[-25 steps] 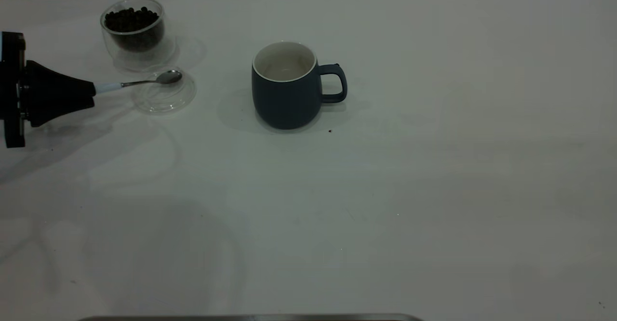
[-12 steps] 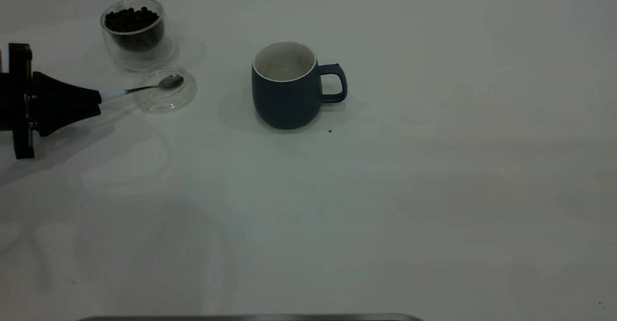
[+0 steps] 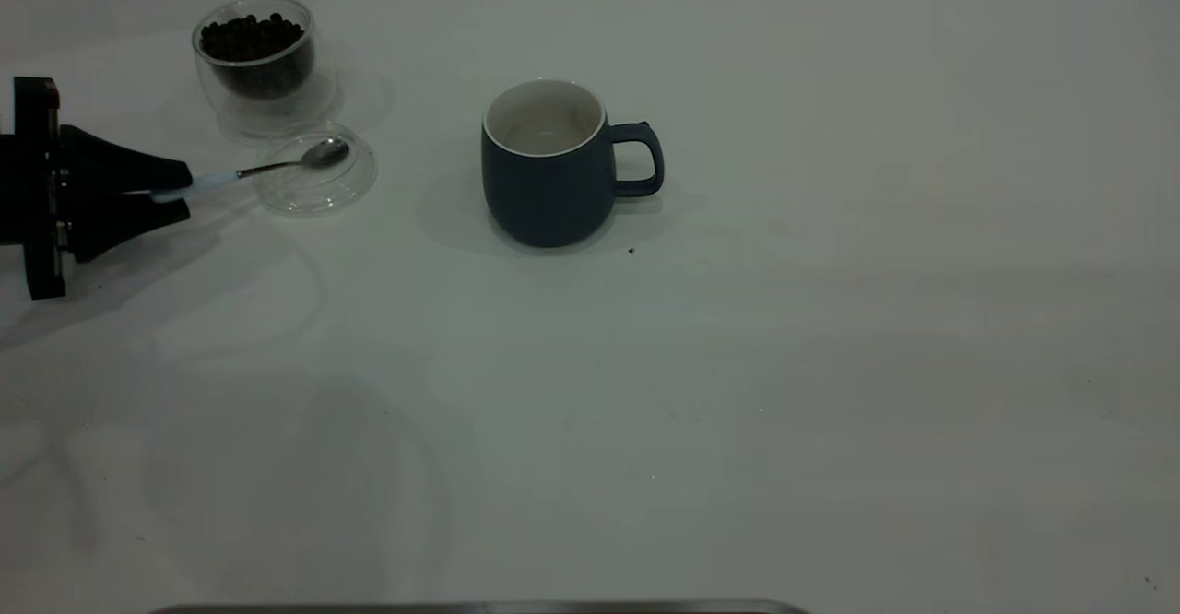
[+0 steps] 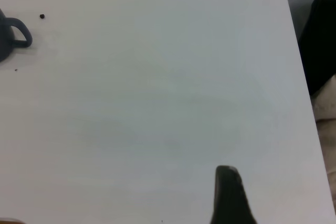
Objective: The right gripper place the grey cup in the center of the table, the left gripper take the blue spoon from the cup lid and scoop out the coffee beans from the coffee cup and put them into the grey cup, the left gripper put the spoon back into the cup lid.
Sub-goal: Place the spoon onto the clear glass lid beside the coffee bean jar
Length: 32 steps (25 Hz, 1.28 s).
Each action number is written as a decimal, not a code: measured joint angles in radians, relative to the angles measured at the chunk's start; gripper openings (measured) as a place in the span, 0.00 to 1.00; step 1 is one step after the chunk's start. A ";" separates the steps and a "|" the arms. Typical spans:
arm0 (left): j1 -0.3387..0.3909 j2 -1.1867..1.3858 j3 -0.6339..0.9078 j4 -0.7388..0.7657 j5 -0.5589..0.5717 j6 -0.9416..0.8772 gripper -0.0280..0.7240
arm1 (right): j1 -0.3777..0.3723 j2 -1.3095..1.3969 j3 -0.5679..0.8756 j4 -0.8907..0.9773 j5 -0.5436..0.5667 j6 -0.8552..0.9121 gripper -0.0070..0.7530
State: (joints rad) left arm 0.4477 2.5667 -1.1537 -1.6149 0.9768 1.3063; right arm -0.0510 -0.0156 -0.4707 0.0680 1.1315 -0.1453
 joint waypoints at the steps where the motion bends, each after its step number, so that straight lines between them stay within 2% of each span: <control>1: 0.000 0.000 0.000 -0.001 0.000 0.000 0.52 | 0.000 0.000 0.000 0.000 0.000 0.000 0.61; 4: 0.000 0.000 0.000 -0.002 0.002 0.002 0.59 | 0.000 0.000 0.000 0.000 0.000 0.000 0.61; 9: 0.000 0.001 0.000 -0.003 0.007 0.002 0.64 | 0.000 0.000 0.000 0.000 0.000 0.000 0.61; 17: 0.000 0.001 0.000 -0.035 0.082 0.002 0.66 | 0.000 0.000 0.000 0.000 0.000 0.000 0.61; 32: 0.026 0.001 0.000 0.022 0.028 0.001 0.66 | 0.000 0.000 0.000 0.000 0.000 0.000 0.61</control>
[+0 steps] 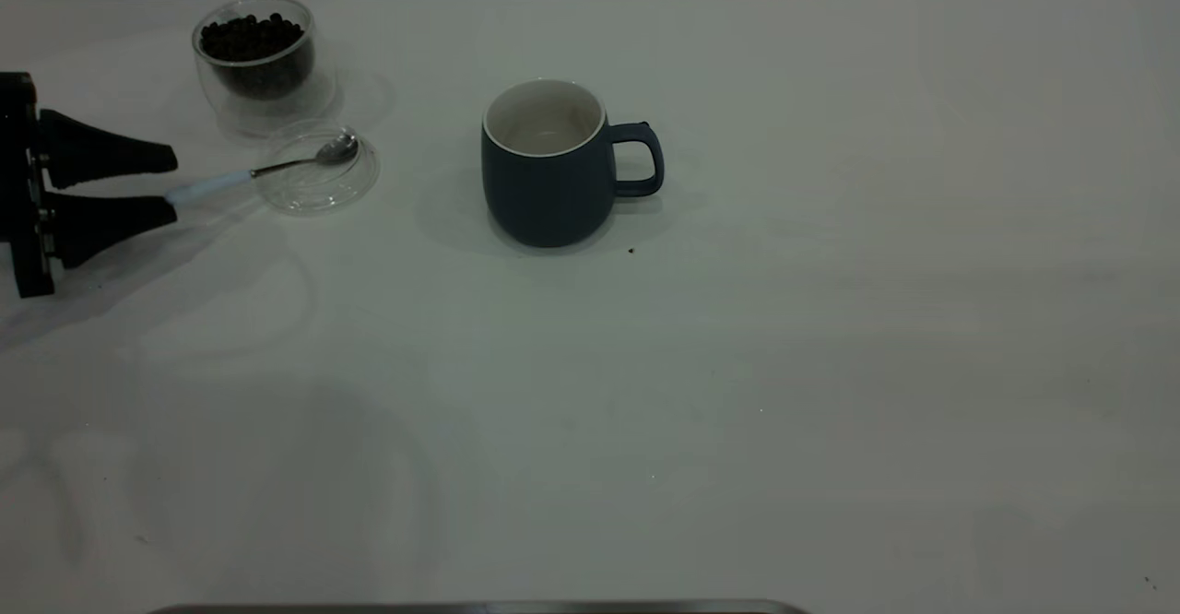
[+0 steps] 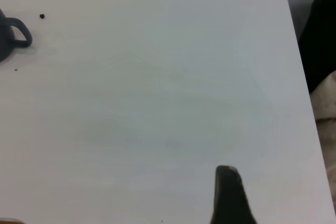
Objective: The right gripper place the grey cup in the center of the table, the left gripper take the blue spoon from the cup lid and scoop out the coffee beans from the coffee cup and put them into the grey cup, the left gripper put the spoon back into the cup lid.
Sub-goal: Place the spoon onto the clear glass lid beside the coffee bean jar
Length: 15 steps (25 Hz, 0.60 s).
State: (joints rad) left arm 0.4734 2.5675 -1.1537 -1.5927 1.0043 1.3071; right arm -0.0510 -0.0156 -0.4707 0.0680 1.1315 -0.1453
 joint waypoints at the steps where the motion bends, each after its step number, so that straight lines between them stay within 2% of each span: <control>1: 0.000 0.000 0.000 0.003 -0.007 0.000 0.66 | 0.000 0.000 0.000 0.000 0.000 0.000 0.61; 6: 0.009 0.000 0.000 0.004 -0.026 -0.001 0.66 | 0.000 0.000 0.000 0.000 0.000 0.000 0.61; 9: 0.041 0.000 0.000 0.004 -0.025 -0.001 0.66 | 0.000 0.000 0.000 0.000 0.000 0.000 0.61; 12: 0.114 0.000 0.000 0.004 -0.005 -0.001 0.66 | 0.000 0.000 0.000 0.000 0.000 0.000 0.61; 15: 0.228 -0.003 0.000 -0.011 0.070 -0.011 0.66 | 0.000 0.000 0.000 0.000 0.000 0.000 0.61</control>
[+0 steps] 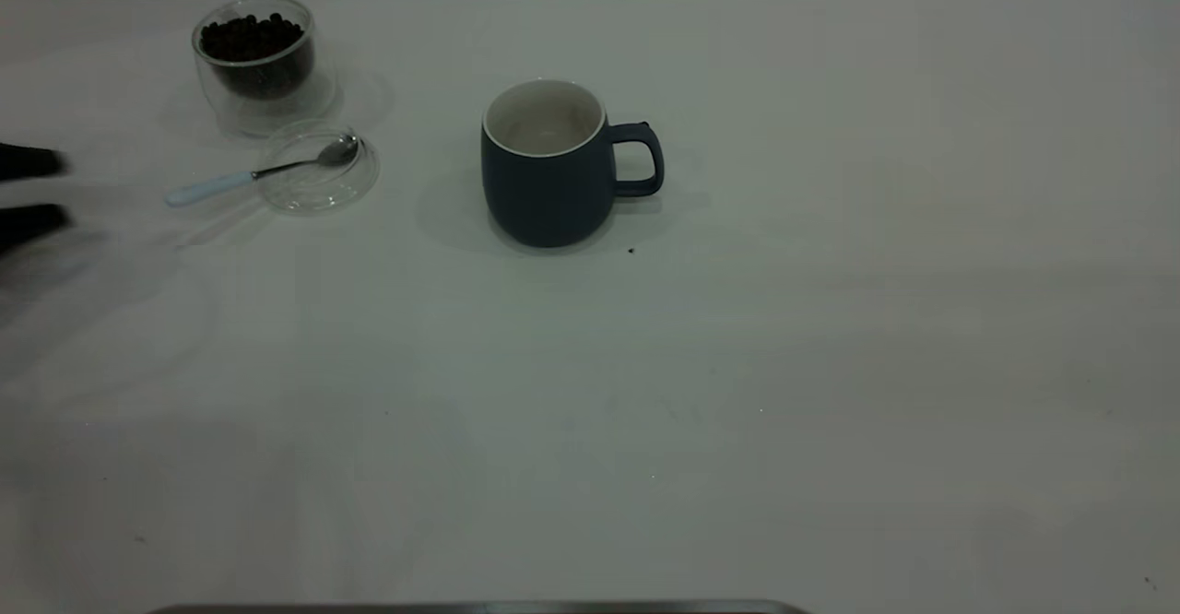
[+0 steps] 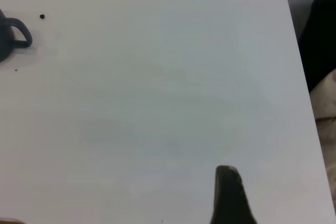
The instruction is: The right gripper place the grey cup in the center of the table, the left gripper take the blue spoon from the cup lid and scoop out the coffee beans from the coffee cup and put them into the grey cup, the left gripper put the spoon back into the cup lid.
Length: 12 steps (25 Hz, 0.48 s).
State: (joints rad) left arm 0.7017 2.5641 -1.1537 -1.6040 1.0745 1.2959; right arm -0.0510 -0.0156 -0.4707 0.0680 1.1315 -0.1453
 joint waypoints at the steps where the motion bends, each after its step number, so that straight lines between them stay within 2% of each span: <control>1: 0.041 -0.007 0.000 -0.021 0.021 -0.008 0.66 | 0.000 0.000 0.000 0.000 0.000 0.000 0.61; 3: 0.112 -0.038 0.000 -0.071 0.036 -0.016 0.66 | 0.000 0.000 0.000 0.000 0.000 0.000 0.61; 6: 0.162 -0.129 0.000 -0.152 0.040 -0.030 0.66 | 0.000 0.000 0.000 0.000 0.000 0.000 0.61; 9: 0.149 -0.243 0.000 -0.161 0.044 -0.045 0.66 | 0.000 0.000 0.000 0.000 0.000 0.000 0.61; 12: 0.083 -0.377 0.001 -0.150 0.046 -0.047 0.66 | 0.000 0.000 0.000 0.000 0.000 0.000 0.61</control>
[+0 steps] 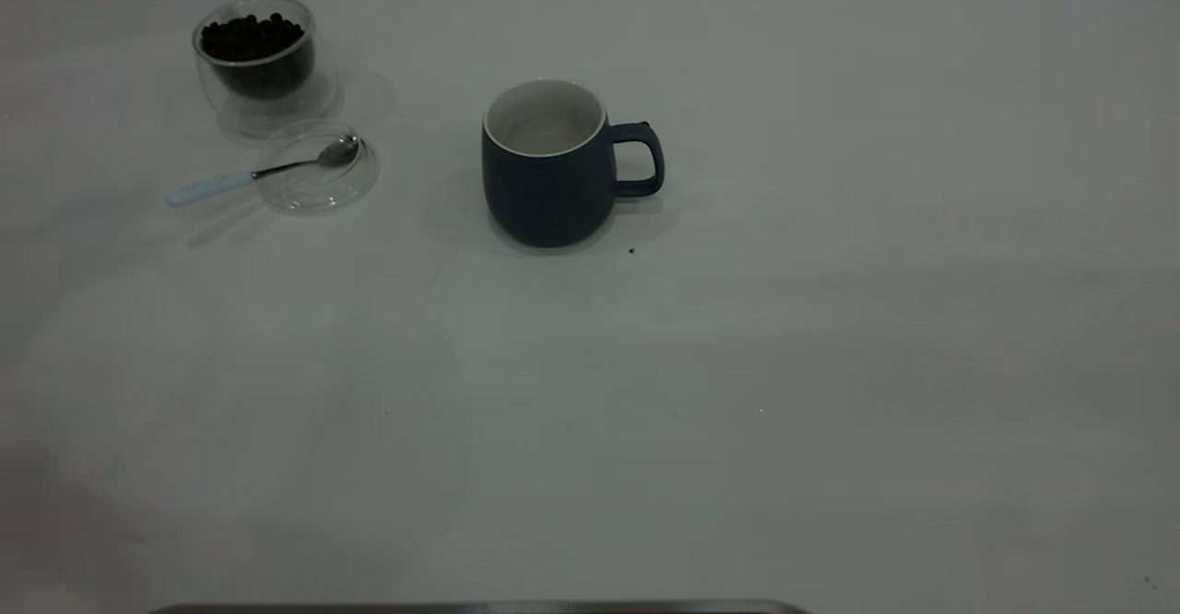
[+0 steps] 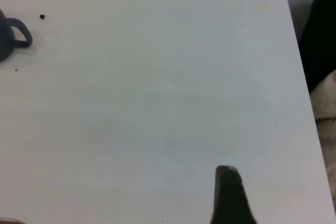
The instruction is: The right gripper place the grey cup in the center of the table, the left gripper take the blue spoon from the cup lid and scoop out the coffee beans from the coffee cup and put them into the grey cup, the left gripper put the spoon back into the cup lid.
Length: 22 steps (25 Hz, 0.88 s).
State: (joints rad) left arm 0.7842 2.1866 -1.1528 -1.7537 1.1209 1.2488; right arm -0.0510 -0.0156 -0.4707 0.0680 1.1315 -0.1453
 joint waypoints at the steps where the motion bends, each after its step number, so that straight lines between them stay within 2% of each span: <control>1: -0.030 -0.058 0.000 0.025 0.000 0.005 0.66 | 0.000 0.000 0.000 0.000 0.000 0.000 0.61; 3: -0.094 -0.182 -0.016 0.186 -0.088 0.015 0.65 | 0.000 0.000 0.000 0.000 0.000 0.000 0.61; 5: -0.183 -0.309 -0.044 0.436 -0.254 -0.049 0.64 | 0.000 0.000 0.000 0.000 0.000 0.000 0.61; 7: -0.258 -0.417 -0.055 0.695 -0.374 -0.213 0.63 | 0.000 0.000 0.000 0.000 0.000 0.000 0.61; 9: -0.319 -0.487 -0.067 0.900 -0.391 -0.383 0.61 | 0.000 0.000 0.000 0.000 0.000 0.000 0.61; 14: -0.467 -0.616 -0.085 1.432 -0.222 -0.823 0.59 | 0.000 0.000 0.000 0.000 0.000 0.000 0.61; 17: -0.568 -0.680 -0.085 1.687 -0.122 -1.051 0.57 | 0.000 0.000 0.000 0.000 0.000 0.000 0.61; 20: -0.666 -0.737 -0.085 1.839 -0.031 -1.177 0.55 | 0.000 0.000 0.000 0.000 0.000 0.000 0.61; 22: -0.714 -0.779 -0.085 1.872 0.030 -1.202 0.55 | 0.000 0.000 0.000 0.000 0.000 0.000 0.61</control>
State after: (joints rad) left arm 0.0703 1.4080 -1.2380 0.1182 1.1505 0.0466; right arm -0.0510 -0.0156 -0.4707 0.0680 1.1315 -0.1453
